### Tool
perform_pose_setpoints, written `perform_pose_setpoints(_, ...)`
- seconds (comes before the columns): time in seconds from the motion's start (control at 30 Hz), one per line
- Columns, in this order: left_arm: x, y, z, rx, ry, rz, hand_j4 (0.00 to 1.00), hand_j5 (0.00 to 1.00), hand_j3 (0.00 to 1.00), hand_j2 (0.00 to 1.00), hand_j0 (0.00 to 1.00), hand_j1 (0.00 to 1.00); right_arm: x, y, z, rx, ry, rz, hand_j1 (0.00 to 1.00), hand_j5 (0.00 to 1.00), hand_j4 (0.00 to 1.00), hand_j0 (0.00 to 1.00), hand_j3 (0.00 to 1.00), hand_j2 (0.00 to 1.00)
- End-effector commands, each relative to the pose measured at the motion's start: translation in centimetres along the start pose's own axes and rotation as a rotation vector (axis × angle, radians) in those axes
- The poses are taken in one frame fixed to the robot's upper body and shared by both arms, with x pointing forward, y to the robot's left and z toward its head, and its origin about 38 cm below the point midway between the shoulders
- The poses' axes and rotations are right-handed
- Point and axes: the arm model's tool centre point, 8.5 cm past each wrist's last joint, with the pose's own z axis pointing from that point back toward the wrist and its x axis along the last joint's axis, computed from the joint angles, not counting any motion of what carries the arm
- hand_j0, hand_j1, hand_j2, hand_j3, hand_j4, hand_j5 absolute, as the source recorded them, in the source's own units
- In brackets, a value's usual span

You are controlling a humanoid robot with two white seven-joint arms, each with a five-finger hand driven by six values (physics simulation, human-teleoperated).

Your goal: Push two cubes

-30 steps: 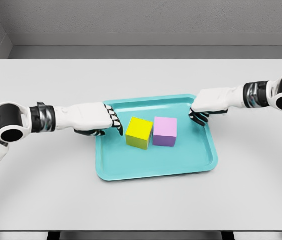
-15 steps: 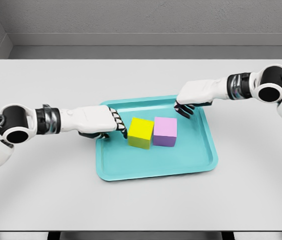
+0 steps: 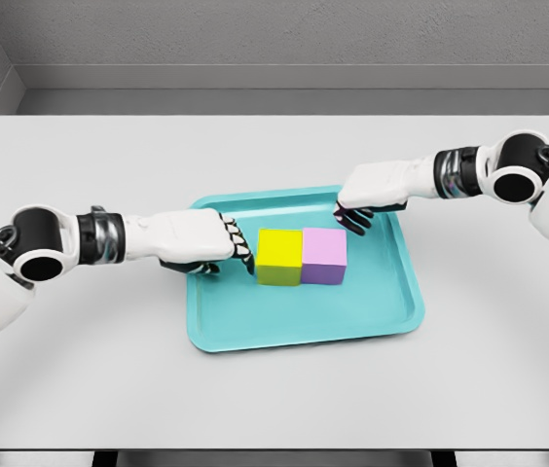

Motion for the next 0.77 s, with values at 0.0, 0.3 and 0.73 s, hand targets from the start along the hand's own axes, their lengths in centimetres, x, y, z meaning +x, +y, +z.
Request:
perform_pose_setpoints(0.0,-0.2,0.0,0.4,0.002,0.006,0.008,0.64,0.64,0.64,0.64,0.64,0.64,0.0,-0.1,0.0,-0.004,-0.001,-0.004,0.11,0.11,0.11,0.11,0.11,0.11)
perform_pose_setpoints(0.3,0.2,0.9,2.5,0.017,0.000,-0.011,0.64,0.64,0.64,0.64,0.64,0.64,-3.5,-2.8,4.4,-0.075,0.119,-0.013,0.11,0.11,0.11,0.11,0.11,0.11)
perform_pose_setpoints(0.73,-2.6,1.6,14.4,0.111,0.195,0.063,1.00,1.00,1.00,1.00,1.00,1.00,-12.0,5.2,15.0,-0.079,0.440,-0.311,0.91,0.91,0.91,0.91,0.91,0.91)
